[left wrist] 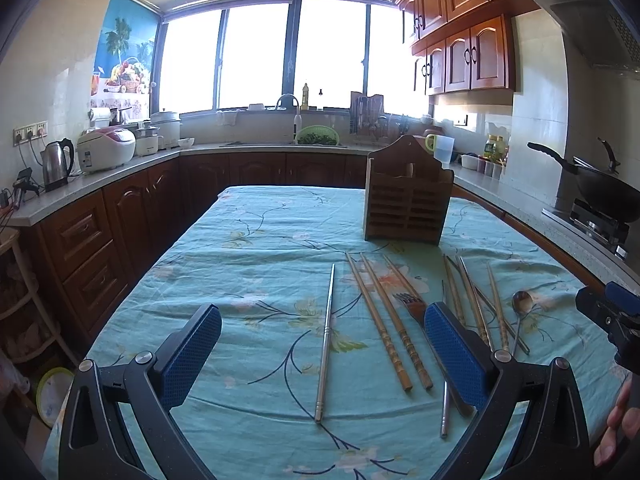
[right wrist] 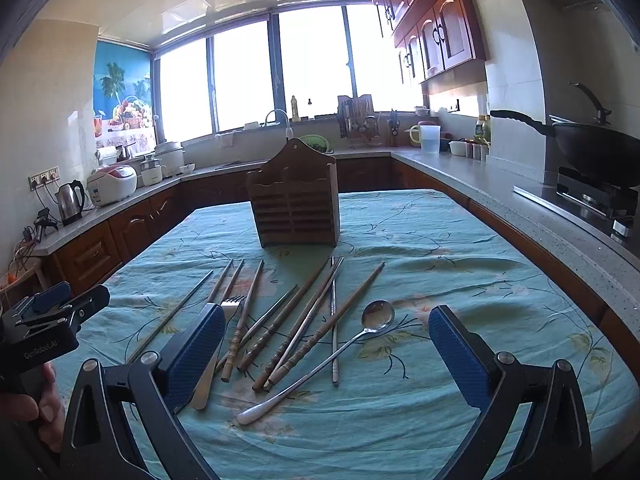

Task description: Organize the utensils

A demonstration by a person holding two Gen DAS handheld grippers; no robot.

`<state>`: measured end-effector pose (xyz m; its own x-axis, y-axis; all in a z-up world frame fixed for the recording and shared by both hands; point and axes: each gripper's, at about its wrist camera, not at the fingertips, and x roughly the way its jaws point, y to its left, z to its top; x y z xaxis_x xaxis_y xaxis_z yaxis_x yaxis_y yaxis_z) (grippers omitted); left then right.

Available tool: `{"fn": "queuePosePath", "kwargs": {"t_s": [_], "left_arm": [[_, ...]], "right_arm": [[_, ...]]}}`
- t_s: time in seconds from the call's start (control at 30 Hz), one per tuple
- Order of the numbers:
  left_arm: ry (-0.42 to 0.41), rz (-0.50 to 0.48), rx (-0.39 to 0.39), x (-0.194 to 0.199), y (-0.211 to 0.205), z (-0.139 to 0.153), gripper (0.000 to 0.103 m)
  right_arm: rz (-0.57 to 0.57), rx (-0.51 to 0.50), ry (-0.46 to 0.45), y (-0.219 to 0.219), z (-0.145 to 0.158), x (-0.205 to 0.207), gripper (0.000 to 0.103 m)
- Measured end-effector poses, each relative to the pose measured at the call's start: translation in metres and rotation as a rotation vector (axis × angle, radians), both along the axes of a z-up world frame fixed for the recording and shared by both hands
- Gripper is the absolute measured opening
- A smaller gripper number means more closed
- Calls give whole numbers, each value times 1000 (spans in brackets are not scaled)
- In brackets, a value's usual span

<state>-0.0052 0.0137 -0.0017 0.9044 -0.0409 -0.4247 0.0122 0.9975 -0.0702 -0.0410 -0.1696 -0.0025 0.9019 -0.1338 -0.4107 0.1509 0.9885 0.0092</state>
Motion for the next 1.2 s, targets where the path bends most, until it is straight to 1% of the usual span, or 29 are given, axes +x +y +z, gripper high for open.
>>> {"fn": "queuePosePath", "kwargs": {"t_s": [0.17, 0.23, 1.2], "left_arm": [[-3, 1, -3, 1, 3, -3, 102], [-3, 1, -1, -1, 1, 5, 102], [-3, -3, -4, -1, 2, 6, 102]], "right_arm": [[2, 1, 1, 0, -1, 1, 102], [3, 3, 2, 0, -1, 2, 102], [4, 8, -7, 1, -3, 1, 102]]}}
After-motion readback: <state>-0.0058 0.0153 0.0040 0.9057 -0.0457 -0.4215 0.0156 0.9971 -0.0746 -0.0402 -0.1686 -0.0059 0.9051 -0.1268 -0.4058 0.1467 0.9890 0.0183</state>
